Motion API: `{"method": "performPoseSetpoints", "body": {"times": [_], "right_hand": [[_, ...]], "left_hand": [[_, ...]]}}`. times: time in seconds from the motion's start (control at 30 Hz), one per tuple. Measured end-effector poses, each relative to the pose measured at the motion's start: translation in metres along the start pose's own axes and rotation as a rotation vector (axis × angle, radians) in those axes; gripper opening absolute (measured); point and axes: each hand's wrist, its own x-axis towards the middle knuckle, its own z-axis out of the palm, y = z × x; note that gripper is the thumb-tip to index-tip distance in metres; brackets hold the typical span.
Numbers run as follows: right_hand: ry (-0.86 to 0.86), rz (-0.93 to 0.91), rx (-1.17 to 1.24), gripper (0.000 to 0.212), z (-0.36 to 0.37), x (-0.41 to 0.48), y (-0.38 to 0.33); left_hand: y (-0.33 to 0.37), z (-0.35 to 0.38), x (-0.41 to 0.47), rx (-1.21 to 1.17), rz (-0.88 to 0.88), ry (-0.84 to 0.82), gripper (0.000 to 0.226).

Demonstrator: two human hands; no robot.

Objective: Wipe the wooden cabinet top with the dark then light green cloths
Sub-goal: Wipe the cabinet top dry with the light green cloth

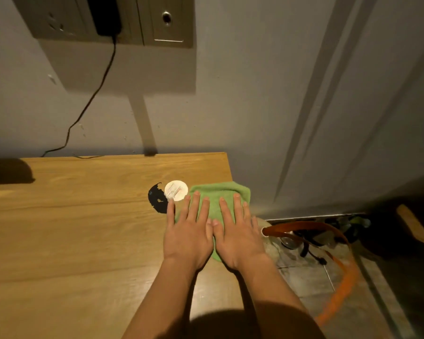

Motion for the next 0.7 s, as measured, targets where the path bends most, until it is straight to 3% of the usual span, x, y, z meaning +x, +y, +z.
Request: {"method": "performPoseSetpoints", "body": {"times": [0.3,0.47,0.7], "right_hand": [[0.023,-0.073,-0.02,0.061,0.035,-0.163,0.006],[-0.046,-0.078,-0.07,0.066,0.042,-0.235,0.012],[-0.216,-0.13,-0.186,0.093,0.036,-0.286,0.01]], "left_hand": [[0.017,0.008,-0.167,-0.099,-0.007,-0.039,0.061],[0.008,-0.001,-0.243,-0.156,0.215,-0.115,0.058],[-0.003,-0.017,-0.301,-0.064,0.361,-0.216,0.095]]}}
